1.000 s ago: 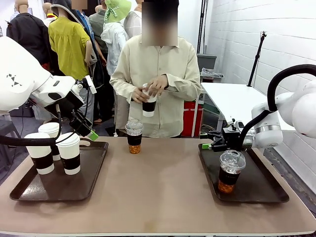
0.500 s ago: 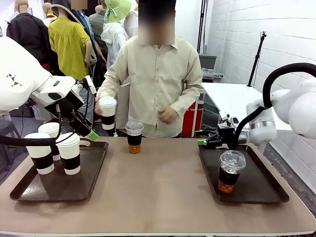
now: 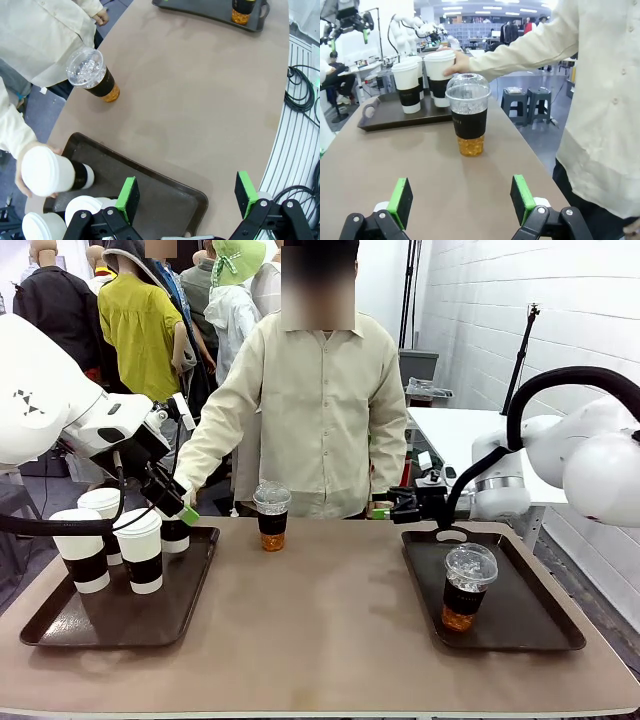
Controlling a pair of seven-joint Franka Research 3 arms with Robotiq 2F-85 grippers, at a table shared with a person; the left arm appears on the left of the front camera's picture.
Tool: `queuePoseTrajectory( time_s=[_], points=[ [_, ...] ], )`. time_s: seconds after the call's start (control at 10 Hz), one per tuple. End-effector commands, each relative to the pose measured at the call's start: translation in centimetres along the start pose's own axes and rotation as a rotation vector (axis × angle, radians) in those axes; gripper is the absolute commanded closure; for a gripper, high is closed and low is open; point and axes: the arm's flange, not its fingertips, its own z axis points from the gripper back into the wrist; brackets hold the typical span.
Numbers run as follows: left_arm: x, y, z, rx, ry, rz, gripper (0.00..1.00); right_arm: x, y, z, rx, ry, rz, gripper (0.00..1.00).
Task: Distribute the coffee onto the tray.
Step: Pick up another iced Americano from the middle of the table and place it on the right Handle tray.
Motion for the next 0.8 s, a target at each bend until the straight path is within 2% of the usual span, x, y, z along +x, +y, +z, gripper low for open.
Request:
queuePoseTrajectory(
  time_s=[0.0, 0.3, 0.7],
  points=[
    [-0.1, 0.2, 0.1, -0.014, -0.008, 0.001, 0.00, -0.1, -0.7, -2.1, -0.024, -0.010, 0.014, 0.00],
    [-0.1, 0.2, 0.1, -0.014, -0.008, 0.001, 0.00, -0.3, -1.3, -4.5, 0.013, -0.012, 0.046, 0.00],
    [-0.1, 0.2, 0.1, -0.014, -0.008, 0.001, 0.00, -0.3, -0.5, -4.4, 0.028, 0.000, 0.024, 0.00]
  ],
)
